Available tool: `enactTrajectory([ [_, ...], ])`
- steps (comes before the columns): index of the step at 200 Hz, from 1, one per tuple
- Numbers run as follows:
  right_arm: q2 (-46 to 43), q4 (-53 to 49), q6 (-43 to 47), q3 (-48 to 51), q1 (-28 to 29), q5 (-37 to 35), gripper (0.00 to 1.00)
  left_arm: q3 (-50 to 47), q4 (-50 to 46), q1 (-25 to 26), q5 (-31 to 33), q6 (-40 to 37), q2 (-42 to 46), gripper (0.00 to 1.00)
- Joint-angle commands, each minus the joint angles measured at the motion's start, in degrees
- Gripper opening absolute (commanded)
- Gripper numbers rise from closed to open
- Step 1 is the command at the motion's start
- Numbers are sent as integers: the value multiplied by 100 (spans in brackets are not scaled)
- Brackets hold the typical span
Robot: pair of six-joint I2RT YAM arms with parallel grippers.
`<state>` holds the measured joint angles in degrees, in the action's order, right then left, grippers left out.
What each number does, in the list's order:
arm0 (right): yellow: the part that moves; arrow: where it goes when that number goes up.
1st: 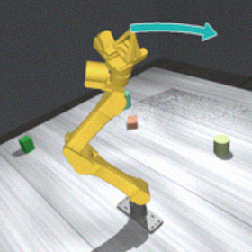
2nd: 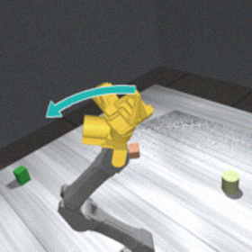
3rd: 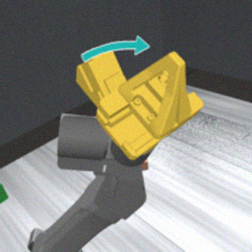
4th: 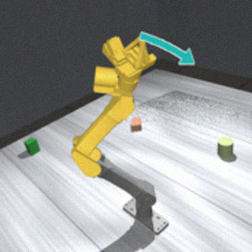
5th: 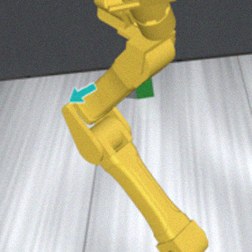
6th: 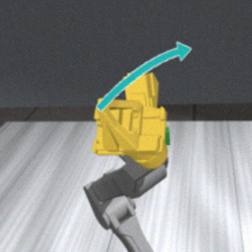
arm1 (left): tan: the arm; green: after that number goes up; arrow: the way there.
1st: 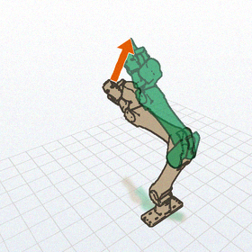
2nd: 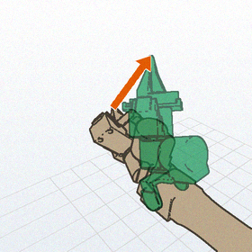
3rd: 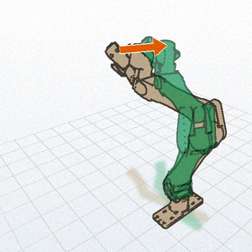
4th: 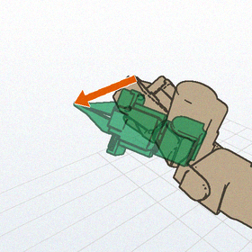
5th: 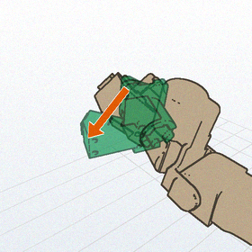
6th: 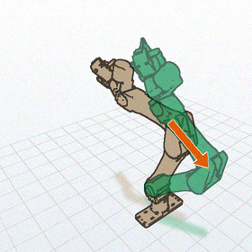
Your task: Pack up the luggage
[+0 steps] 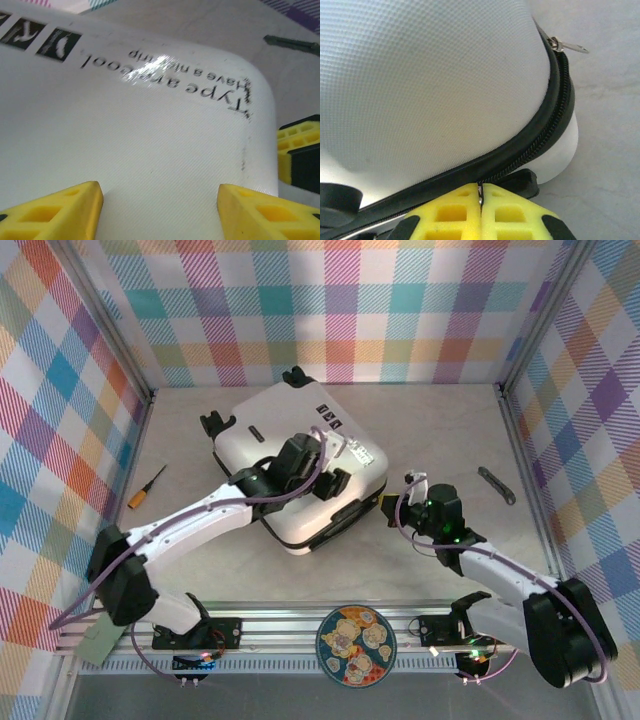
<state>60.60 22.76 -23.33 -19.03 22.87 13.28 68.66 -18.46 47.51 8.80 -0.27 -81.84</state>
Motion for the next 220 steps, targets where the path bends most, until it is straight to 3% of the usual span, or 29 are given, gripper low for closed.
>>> enactTrajectory([
  [1,-390,91,59,-23,-37,-433,0,-428,-2197,-100,651,579,235,63],
  [58,-516,-681,686,-470,-59,-1635,0,-329,-2159,-101,611,678,425,62],
  [117,-859,-441,569,-233,-46,-1088,0,810,-1758,-52,-18,464,201,68],
  [177,-815,-283,602,-183,65,-825,0,2523,-1013,156,-294,148,-1275,73],
  [220,-839,-290,603,-156,138,-771,0,4170,-884,172,-804,46,-2866,73],
])
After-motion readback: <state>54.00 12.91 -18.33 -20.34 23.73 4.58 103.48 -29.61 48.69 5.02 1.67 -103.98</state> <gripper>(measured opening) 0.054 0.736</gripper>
